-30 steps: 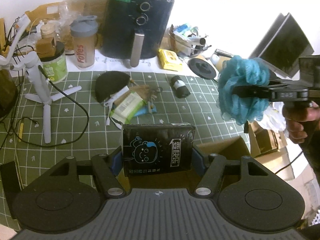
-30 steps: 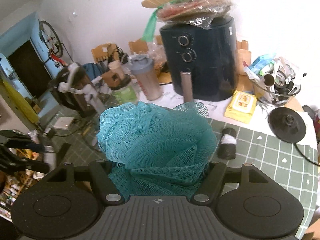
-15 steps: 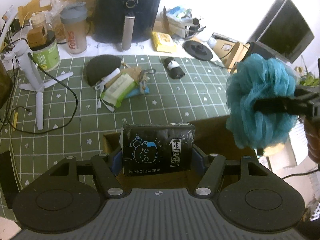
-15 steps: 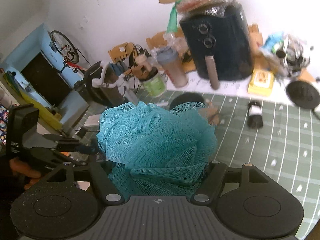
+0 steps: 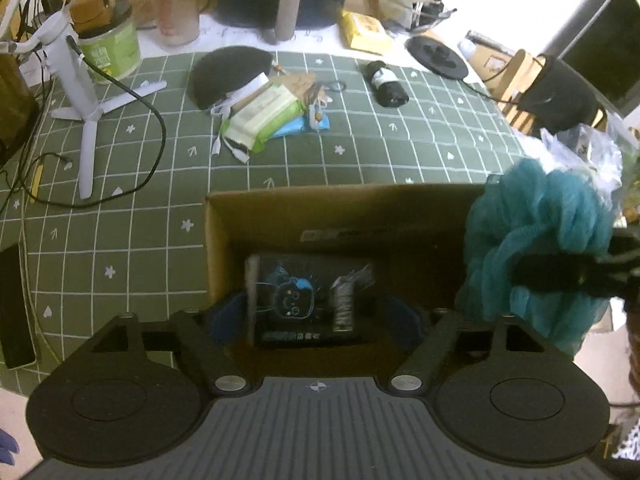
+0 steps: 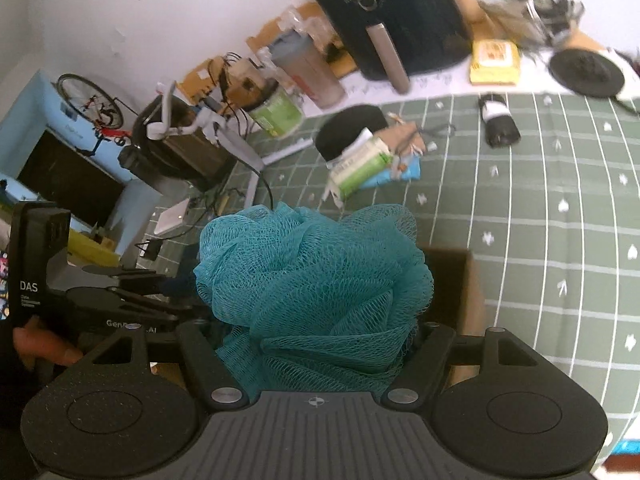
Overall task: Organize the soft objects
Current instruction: 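Lower both held items into the cardboard box and open both grippers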
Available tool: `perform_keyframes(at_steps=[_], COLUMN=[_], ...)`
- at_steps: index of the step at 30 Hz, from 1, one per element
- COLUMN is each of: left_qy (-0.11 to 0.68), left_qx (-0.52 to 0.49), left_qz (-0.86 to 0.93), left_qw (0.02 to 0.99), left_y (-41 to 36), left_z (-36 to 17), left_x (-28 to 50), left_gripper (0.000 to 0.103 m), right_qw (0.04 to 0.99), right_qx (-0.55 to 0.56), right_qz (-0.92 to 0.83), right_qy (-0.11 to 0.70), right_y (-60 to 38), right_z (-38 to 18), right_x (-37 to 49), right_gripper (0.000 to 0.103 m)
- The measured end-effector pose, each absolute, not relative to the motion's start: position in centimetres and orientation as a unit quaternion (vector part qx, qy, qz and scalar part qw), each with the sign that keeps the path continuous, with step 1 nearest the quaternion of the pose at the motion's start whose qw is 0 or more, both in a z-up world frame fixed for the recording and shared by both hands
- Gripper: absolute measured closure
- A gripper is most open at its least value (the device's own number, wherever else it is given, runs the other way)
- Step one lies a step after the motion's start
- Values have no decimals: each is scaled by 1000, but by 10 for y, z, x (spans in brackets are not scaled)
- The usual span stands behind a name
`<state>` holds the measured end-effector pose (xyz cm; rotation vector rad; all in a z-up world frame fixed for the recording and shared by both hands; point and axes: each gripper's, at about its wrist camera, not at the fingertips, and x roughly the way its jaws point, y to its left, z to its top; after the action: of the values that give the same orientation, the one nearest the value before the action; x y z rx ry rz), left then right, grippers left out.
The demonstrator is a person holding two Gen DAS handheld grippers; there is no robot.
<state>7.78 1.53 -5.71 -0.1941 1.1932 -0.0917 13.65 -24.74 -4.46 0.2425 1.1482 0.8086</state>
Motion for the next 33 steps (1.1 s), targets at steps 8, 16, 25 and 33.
perform_keyframes(at_steps=[8,16,25,33], left_qy=[550,536,537,553], left_qx=[-93,-102,-121,-119], left_qz=[-29,-15,10,25], left_qw=[829,838,835,824], left_y=[9,12,19,25], left_z=[-48,-34,-27,-32], left_x=[72,63,54,47], left_gripper=[19,19,19,19], right_qw=[770,777,816,819], right_qx=[89,69,7,-4], right_qz=[358,364,342,314], right_qy=[520,509,466,481], right_y=[-247,-254,-255,-263], right_z=[-44,-39,-27,-35], right_x=[126,121,107,107], right_gripper=[1,0,0,0])
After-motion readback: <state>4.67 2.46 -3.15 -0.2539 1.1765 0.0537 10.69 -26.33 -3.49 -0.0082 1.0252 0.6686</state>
